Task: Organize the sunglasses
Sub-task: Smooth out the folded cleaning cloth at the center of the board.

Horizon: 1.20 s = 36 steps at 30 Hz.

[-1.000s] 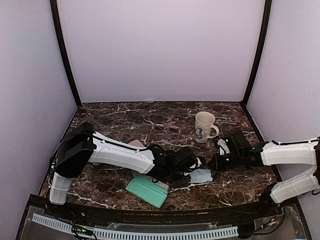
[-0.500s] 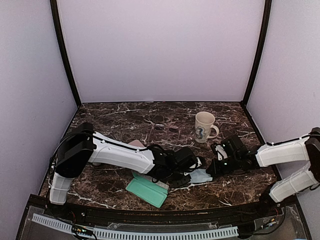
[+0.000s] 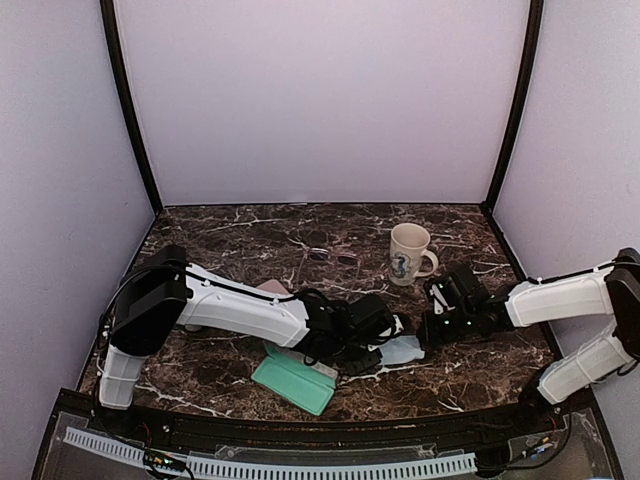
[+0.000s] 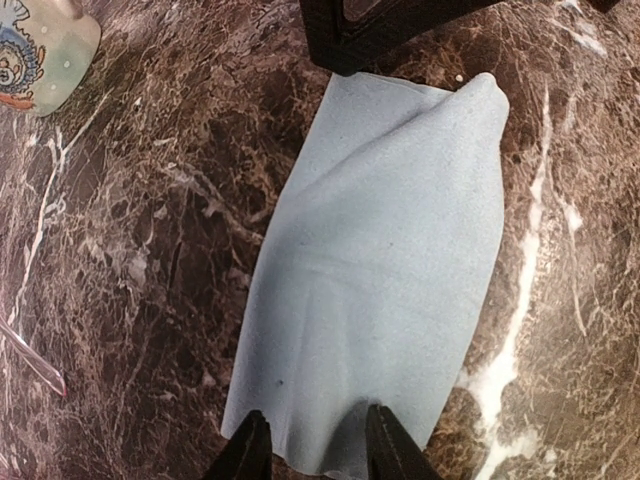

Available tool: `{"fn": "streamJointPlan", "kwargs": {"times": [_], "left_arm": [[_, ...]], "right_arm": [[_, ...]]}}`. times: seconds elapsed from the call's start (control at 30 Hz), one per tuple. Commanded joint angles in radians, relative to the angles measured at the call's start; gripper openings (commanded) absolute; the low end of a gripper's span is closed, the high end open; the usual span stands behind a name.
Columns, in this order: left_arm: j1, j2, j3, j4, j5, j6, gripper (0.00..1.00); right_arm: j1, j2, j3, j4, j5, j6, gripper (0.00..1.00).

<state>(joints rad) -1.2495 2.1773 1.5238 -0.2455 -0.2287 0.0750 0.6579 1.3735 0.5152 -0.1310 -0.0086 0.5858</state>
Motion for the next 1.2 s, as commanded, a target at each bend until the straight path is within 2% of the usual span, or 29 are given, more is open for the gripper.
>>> {"fn": "streamJointPlan", "kwargs": {"times": [0.0,0.2,0.5,0.83,1.17], "left_arm": [[-0.007,-0.027,-0.010,-0.100,0.007,-0.002,0.35],[-0.007,-0.027,-0.007,-0.091,-0.002,-0.023,0.35],[-0.006,-0.045,0.013,-0.077,-0.004,-0.025,0.36],[-0.006,-0.052,0.079,-0.005,-0.029,-0.034,0.42],[-0.006,-0.047,0.032,0.214,0.173,-0.100,0.49]], "right_arm": [[-0.001,0.015,-0.012,-0.105,0.081,0.006,0.00],[-0.001,-0.025,-0.015,-0.124,0.085,0.008,0.00],[-0.001,-0.152,-0.037,-0.047,-0.055,-0.004,0.01],[-0.001,-0.059,-0.039,0.045,-0.120,-0.024,0.00],[-0.002,-0.007,-0.053,0.094,-0.138,-0.023,0.00]]}}
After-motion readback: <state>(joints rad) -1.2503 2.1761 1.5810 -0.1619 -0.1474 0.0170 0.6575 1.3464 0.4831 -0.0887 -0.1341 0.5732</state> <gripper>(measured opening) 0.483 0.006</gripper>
